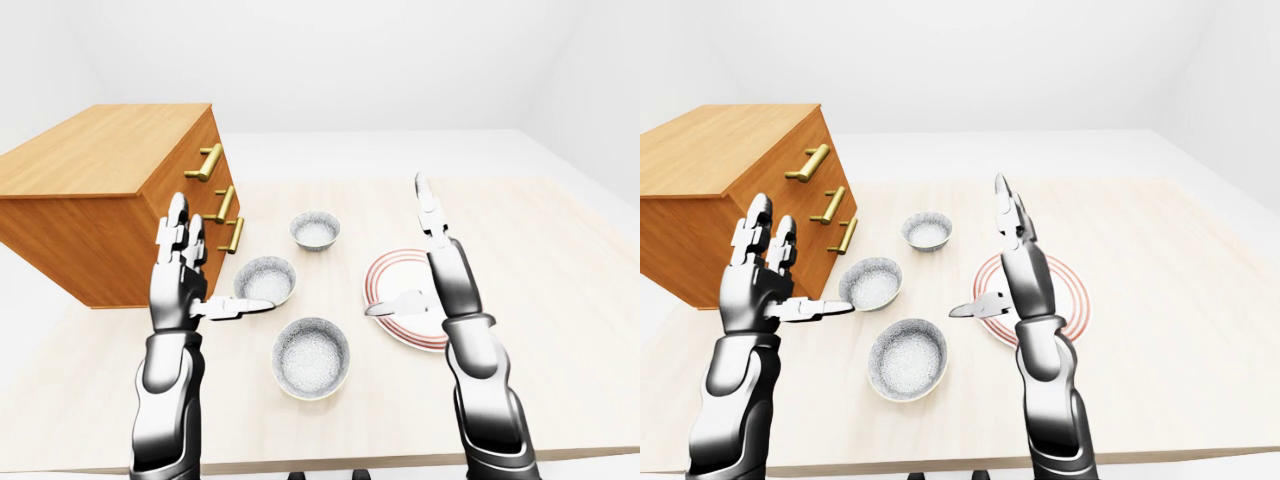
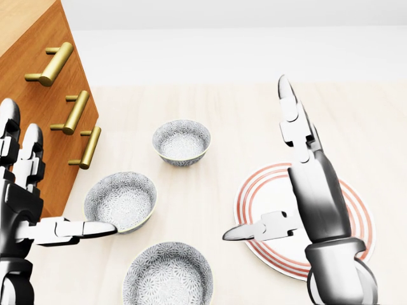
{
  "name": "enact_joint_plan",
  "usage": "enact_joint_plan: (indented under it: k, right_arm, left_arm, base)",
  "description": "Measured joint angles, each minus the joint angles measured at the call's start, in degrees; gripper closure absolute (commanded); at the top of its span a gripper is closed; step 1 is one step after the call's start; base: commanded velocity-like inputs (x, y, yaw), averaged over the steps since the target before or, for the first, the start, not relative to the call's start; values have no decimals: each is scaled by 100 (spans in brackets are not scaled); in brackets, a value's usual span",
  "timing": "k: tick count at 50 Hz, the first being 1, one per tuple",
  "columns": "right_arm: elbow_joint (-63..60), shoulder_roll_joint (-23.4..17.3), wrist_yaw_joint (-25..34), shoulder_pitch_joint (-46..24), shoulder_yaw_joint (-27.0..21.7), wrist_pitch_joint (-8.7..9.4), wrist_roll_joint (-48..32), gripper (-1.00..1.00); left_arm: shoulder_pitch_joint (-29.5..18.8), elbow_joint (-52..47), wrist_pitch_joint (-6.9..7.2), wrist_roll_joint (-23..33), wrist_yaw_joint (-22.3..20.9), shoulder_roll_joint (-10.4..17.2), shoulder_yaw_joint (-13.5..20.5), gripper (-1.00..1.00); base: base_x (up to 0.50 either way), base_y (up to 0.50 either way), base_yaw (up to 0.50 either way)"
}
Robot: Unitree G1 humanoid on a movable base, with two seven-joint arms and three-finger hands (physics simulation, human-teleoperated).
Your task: Put the bowl at the front on the plate.
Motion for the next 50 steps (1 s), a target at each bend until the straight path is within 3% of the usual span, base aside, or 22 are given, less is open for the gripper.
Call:
enact_joint_plan:
  k: [22, 50]
  right_arm:
    - [207, 236, -194, 27, 582, 0, -1612, -100]
    - [773, 510, -381, -2, 1040, 0, -2474, -100]
  left_arm:
    - [-37, -18, 0, -48, 7, 41, 81, -100]
    - [-91, -39, 0, -115, 19, 90, 172, -100]
  base:
    - [0, 0, 0]
    - [0, 0, 0]
